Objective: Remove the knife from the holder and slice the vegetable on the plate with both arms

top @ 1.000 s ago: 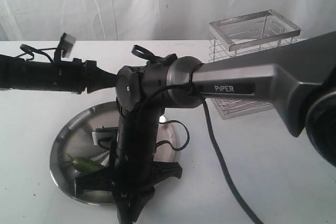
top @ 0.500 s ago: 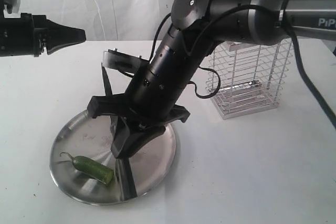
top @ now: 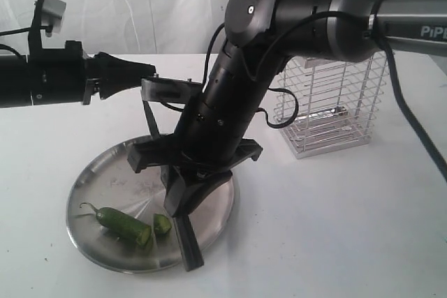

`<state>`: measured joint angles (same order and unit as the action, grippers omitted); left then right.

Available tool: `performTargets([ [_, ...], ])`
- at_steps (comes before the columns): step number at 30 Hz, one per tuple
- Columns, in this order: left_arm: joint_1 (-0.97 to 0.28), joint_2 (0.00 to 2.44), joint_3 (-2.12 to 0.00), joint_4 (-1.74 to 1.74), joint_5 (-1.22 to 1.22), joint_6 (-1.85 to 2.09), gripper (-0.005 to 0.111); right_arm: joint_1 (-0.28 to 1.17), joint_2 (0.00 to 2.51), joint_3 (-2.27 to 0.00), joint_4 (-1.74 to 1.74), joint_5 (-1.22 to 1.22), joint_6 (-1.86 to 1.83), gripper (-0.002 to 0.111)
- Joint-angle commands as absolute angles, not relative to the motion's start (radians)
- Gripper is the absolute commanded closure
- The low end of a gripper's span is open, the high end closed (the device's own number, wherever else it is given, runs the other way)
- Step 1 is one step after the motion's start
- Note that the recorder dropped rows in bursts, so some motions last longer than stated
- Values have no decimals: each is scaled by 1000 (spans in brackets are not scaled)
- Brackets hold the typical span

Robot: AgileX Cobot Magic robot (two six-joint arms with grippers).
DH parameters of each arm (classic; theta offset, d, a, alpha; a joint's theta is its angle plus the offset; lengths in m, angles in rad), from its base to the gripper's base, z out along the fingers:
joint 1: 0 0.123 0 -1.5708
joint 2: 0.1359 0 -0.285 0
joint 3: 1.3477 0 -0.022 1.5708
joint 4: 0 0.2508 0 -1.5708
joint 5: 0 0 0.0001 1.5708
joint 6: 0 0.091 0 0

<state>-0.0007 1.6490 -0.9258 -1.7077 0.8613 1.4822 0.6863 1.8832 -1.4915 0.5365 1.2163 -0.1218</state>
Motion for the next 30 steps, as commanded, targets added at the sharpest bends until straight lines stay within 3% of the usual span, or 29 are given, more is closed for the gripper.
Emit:
performTargets([
  [1,-26,1643,-919,-1743,846,1503,107,690,1876,-1487,544,1189,-94,108],
  [21,-93,1685,-919,-1613,619,1493,107,709,1876,-1487,553,1110,-68,108],
  [30,-93,1685,-919,-1622,646,1493,107,709,1876,-1487,540,1068,-68,108],
])
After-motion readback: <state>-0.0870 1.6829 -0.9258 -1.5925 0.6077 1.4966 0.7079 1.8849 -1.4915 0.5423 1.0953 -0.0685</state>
